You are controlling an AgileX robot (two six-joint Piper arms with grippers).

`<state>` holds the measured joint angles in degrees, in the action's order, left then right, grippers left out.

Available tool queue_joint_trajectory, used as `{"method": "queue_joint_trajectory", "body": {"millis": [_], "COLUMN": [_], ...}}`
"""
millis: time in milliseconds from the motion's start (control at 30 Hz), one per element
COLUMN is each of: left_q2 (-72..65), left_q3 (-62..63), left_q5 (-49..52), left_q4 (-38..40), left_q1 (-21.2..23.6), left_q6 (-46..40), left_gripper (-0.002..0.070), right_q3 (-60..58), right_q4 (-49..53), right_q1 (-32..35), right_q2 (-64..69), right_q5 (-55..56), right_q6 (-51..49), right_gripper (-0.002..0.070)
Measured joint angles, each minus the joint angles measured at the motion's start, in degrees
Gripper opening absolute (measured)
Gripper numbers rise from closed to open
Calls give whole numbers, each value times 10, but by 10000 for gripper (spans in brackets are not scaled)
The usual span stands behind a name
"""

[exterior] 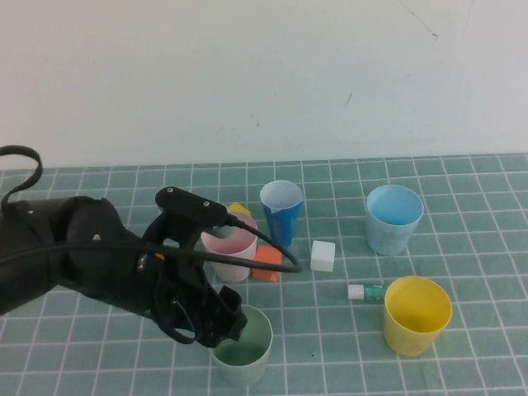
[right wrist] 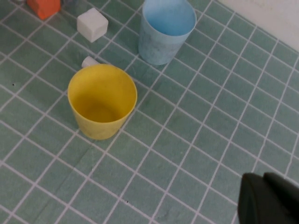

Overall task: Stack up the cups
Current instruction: Pick up the green cup

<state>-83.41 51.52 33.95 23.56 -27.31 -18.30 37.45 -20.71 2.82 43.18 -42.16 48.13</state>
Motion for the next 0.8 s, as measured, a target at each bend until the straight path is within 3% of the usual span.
{"method": "queue_joint_trajectory", "body": {"millis": [133, 233, 333, 467, 633, 700, 800], "left_q2": [-40, -74, -109, -145, -157, -157, -157], "left_q3": [17, 19, 21, 21, 22, 36, 75], "left_q5": [-22, -49, -75, -90, -91, -75, -33], "left_q4": [-44, -51, -52, -52, -53, -53, -55], "left_q1": [0, 0, 0, 0, 0, 0, 0], "left_q6": [10, 10, 7, 6, -10, -15, -19], "left_gripper": [580, 581, 536, 404, 104, 44, 16], "right_q3": [0, 0, 0, 0, 0, 0, 0], "right_q4": [-4, -6, -14, -21, -22, -23, -23], "right_q1": [0, 0, 0, 0, 0, 0, 0], "right_q2": [0, 0, 0, 0, 0, 0, 0], "right_q5": [0, -2, -6, -13, -15, -16, -17], "right_q6": [0, 3, 8, 8, 8, 8, 9], "right_gripper": [-3, -3, -3, -3, -3, -3, -3]}}
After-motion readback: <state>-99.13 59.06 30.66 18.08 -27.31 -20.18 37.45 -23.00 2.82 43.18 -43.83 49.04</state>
